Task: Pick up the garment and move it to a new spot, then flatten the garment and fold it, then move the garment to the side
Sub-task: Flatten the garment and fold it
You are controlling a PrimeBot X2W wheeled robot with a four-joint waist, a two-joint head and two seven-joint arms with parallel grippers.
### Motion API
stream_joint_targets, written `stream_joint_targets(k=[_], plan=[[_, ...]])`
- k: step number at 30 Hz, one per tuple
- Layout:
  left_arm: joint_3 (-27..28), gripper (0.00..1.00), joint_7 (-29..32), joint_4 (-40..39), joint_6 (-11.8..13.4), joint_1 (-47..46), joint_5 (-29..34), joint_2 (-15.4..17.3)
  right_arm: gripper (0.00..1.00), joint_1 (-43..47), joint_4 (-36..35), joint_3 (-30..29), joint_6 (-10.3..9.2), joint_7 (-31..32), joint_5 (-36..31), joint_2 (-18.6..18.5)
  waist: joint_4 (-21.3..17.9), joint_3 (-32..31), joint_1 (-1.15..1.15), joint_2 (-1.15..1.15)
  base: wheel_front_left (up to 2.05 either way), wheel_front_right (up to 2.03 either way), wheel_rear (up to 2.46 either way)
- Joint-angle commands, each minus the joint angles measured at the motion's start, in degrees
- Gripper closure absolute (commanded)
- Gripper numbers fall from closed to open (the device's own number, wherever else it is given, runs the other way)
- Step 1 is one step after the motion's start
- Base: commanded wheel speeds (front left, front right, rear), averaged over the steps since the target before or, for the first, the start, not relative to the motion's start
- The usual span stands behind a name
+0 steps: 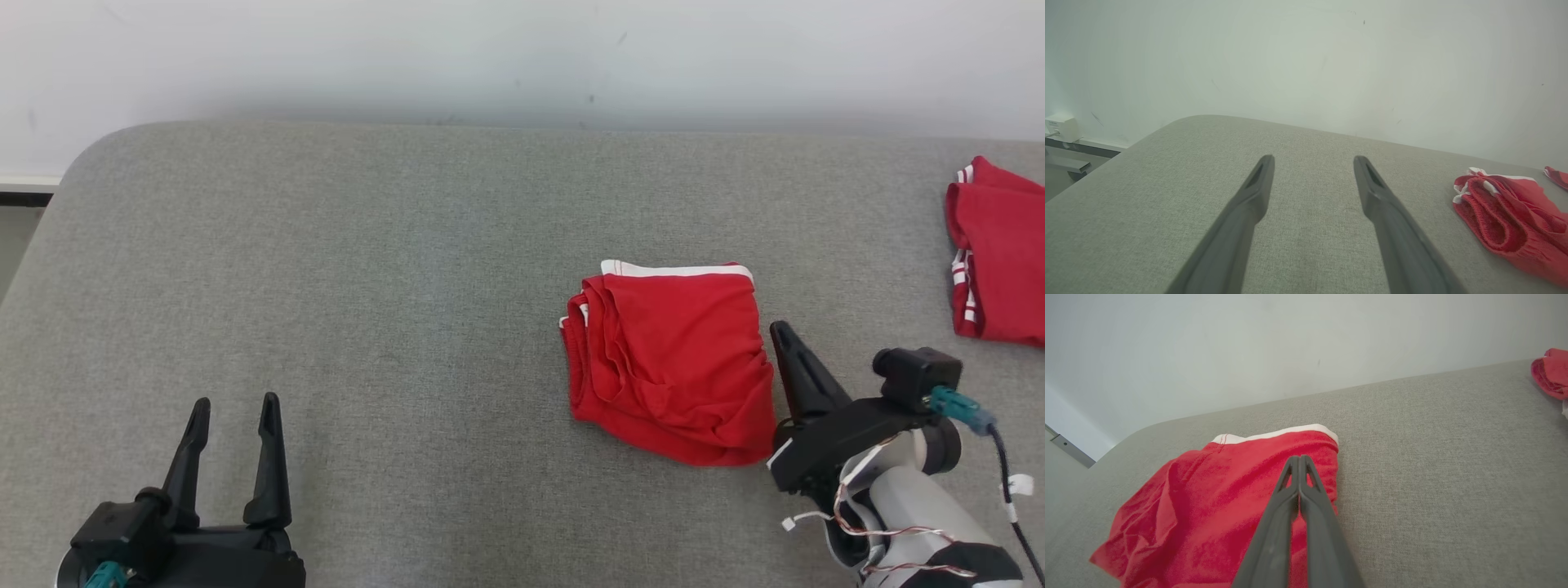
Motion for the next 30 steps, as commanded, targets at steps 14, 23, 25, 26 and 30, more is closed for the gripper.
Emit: stream_joint_targets(k=[14,23,25,26,30], plan=[[-1.07,0.00,0.01,0.61,0.11,-1.57,0.22,-0.07,1.00,-3.00,10.37,5.70,0.02,-2.21,-8.38,10.75,2.73,1.23,-0.01,-0.01,0.00,0.00,0.00],[-1.16,0.00,0.01,1.11,0.11,-1.63,0.04,-0.10,1.00,-2.86,7.96,9.33,0.02,-2.25,-10.00,13.88,2.54,0.82,-0.01,-0.01,0.00,0.00,0.00],[-0.87,0.00,0.01,1.11,0.11,-1.53,0.20,-0.10,1.00,-2.83,6.35,7.94,0.02,-2.26,-10.60,13.92,1.83,0.53,-0.01,-0.01,0.00,0.00,0.00],[-0.64,0.00,0.01,1.05,0.11,-1.46,0.37,-0.09,1.00,-2.68,5.38,7.00,0.02,-2.25,-11.05,13.96,1.34,0.38,-0.01,-0.01,0.00,0.00,0.00],[0.02,0.00,0.01,1.00,0.11,-1.30,0.86,0.41,1.00,-1.31,0.55,2.64,0.02,-2.26,-14.50,13.12,-0.81,-0.38,-0.01,-0.01,0.00,0.00,0.00]])
